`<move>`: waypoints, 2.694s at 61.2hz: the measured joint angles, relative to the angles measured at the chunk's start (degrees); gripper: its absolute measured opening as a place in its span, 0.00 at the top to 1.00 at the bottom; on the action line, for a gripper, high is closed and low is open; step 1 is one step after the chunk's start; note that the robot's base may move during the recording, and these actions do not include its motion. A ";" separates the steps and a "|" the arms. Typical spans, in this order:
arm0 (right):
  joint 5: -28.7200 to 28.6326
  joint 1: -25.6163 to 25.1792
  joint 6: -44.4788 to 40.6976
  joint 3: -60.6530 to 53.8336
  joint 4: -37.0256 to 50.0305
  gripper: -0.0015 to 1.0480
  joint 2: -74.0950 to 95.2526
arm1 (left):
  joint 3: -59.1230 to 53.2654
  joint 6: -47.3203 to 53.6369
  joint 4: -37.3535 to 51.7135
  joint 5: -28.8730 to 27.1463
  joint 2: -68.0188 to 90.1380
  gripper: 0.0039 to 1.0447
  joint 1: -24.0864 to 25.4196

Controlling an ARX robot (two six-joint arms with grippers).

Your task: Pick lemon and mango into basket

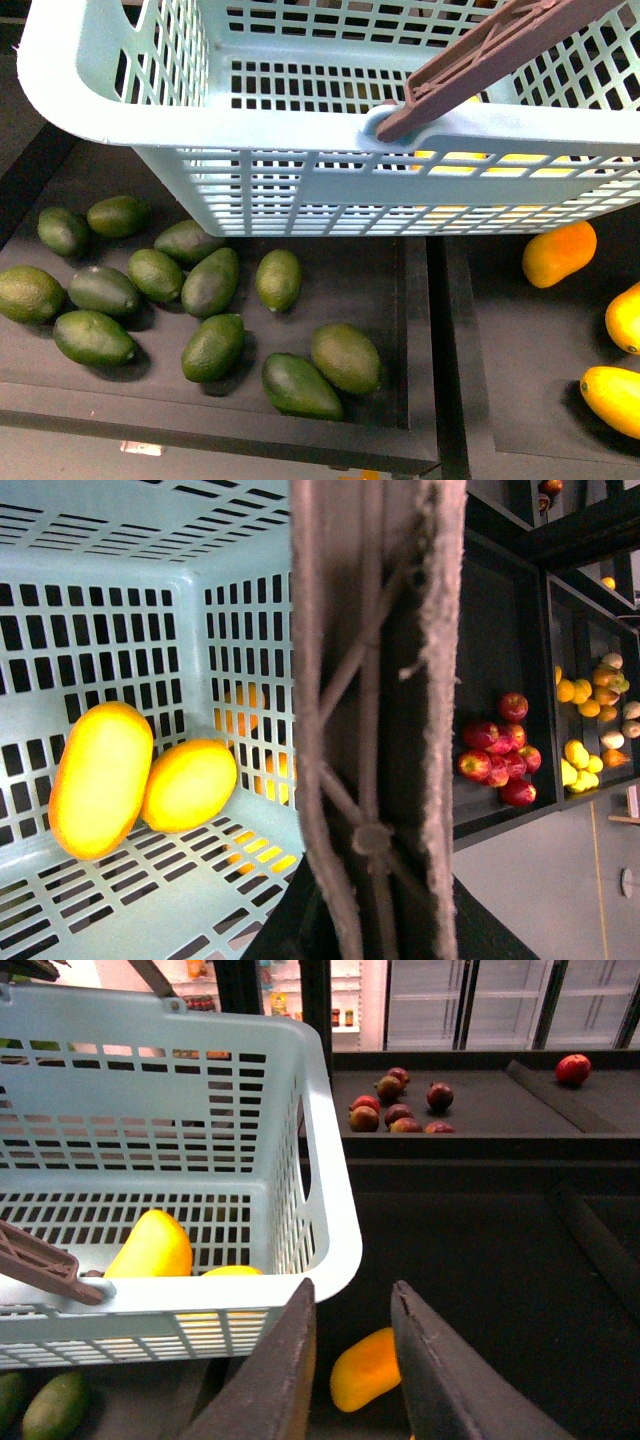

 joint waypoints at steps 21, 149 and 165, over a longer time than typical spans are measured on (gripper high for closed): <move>0.04 0.00 0.00 0.00 -0.02 0.17 0.00 | 0.00 -0.07 0.00 -0.04 0.00 0.95 0.00; -0.07 -0.11 -0.09 -0.04 -0.17 0.08 -0.17 | 3.98 -28.30 8.63 -29.51 17.18 0.95 14.64; -0.07 -0.11 -0.07 -0.04 -0.17 0.08 -0.17 | 21.51 -42.01 6.84 -28.17 33.97 0.95 17.88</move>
